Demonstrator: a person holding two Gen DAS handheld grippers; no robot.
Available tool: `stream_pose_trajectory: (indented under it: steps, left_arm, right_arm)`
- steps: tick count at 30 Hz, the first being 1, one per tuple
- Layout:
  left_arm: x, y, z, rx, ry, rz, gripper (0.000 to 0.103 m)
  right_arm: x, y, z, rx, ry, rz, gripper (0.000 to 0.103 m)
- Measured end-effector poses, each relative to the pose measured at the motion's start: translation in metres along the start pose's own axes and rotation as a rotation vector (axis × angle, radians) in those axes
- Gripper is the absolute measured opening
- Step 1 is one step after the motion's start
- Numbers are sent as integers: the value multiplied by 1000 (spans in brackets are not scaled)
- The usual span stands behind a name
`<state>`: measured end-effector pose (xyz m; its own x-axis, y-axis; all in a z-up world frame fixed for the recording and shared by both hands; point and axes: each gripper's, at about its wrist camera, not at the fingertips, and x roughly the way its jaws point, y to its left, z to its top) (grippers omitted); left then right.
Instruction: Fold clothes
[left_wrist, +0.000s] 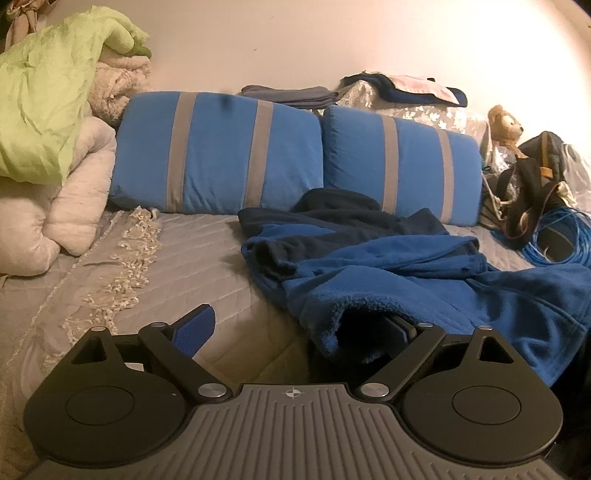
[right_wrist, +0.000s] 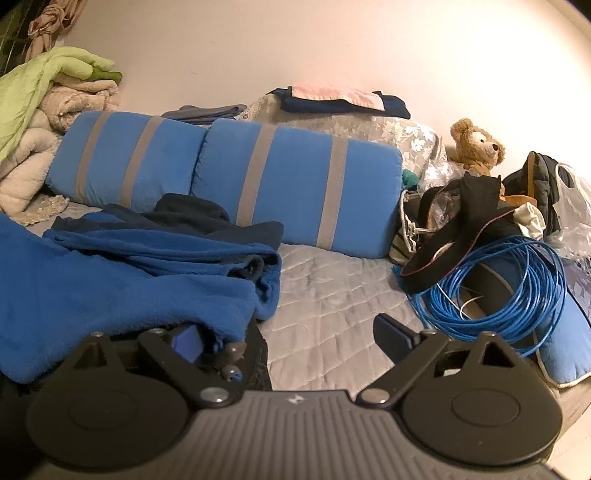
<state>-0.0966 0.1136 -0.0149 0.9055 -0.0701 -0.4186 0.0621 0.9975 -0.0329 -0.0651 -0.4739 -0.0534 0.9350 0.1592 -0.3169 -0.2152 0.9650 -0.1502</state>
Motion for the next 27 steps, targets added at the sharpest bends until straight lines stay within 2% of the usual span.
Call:
stream_pose_trajectory:
  steps: [2, 3, 4, 6, 8, 12, 15, 20, 22, 27]
  left_arm:
    - [1, 0, 0, 5, 2, -6, 85]
    - [2, -1, 1, 9, 4, -8, 79]
    - [2, -1, 1, 11, 7, -10, 69]
    - [5, -1, 1, 15, 19, -15, 58]
    - [6, -2, 1, 15, 23, -14, 54]
    - [6, -2, 1, 13, 23, -15, 40]
    - [6, -3, 1, 12, 23, -16, 38]
    - [7, -3, 1, 13, 20, -21, 34]
    - [7, -3, 1, 10, 19, -26, 29]
    - [7, -6, 0, 13, 17, -36, 21]
  right_arm:
    - [1, 1, 1, -7, -2, 3, 91]
    - [2, 1, 1, -9, -3, 6, 87]
    - [3, 1, 2, -10, -2, 10, 83]
    - [4, 1, 3, -10, -2, 17, 81]
    - [5, 1, 3, -13, -1, 30, 75]
    - [6, 6, 3, -38, 11, 61, 55]
    - [6, 11, 3, -54, 16, 79, 40]
    - [6, 18, 2, -82, 17, 95, 25]
    - [5, 20, 2, -94, 17, 99, 18]
    - [3, 27, 2, -135, 9, 83, 17]
